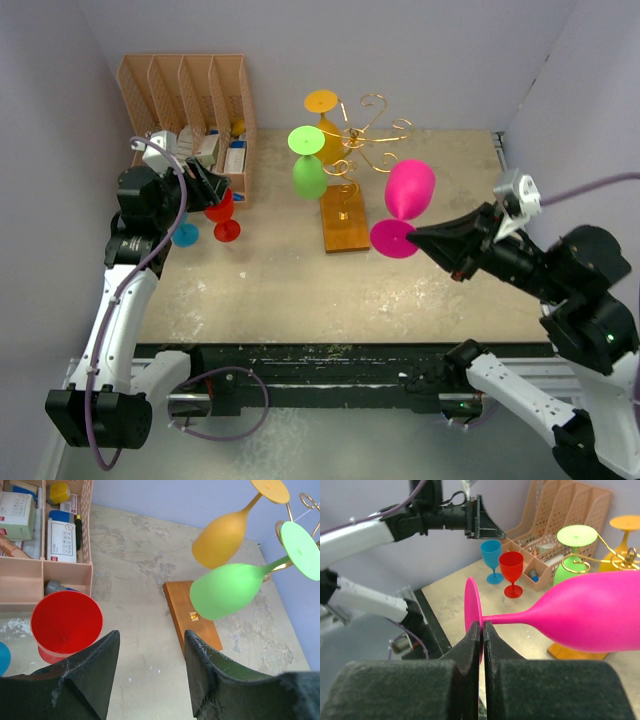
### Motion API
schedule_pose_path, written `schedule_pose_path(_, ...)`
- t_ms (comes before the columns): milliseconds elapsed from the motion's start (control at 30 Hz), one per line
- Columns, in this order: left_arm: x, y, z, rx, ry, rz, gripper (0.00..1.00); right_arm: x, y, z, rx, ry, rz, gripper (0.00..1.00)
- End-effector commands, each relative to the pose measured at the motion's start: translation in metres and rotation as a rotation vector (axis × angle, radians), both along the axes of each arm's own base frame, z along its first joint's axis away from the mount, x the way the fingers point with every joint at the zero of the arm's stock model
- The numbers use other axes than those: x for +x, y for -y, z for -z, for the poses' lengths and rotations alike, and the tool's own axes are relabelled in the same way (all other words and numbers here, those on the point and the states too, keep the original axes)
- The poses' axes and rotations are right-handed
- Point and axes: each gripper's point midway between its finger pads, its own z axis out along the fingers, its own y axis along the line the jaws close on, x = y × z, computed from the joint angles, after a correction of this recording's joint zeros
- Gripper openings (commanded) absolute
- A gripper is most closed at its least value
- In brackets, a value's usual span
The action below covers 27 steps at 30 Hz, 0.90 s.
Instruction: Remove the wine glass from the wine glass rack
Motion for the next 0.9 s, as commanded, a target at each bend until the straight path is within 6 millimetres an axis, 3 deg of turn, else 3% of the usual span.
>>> schedule_pose_path(0,-0.02,0.013,-0.008,-0.022,0.025,0.072,0.58,0.005,0.016,0.008,-0.141,0.141,0.087,0.0)
schedule_pose_path(200,-0.057,0.014,-0.025,0.0,0.037,0.101,0.58,0.02,0.008,-0.002,-0.196,0.207,0.148,0.0)
schedule_pose_path(433,-0.089,0.012,-0.023,-0.009,0.013,0.088,0.59,0.035,-0.038,-0.034,-0.278,0.306,0.153,0.0)
schedule_pose_path(533,-0.099,0.012,-0.022,-0.014,-0.009,0.087,0.59,0.036,-0.057,-0.039,-0.358,0.389,0.201,0.0)
schedule_pose_path(633,-0.105,0.01,-0.022,-0.016,-0.037,0.078,0.6,0.031,-0.078,-0.026,-0.504,0.512,0.273,0.0)
schedule_pose_path(700,-0.109,0.008,-0.025,-0.012,-0.054,0.067,0.6,0.026,-0.091,-0.005,-0.66,0.642,0.337,0.0)
schedule_pose_path(767,-0.112,0.005,-0.028,-0.008,-0.072,0.045,0.6,0.023,-0.098,0.018,-0.81,0.778,0.406,0.0)
schedule_pose_path(867,-0.117,0.002,-0.034,-0.007,-0.075,0.031,0.61,0.017,-0.101,0.043,-0.898,0.915,0.435,0.0)
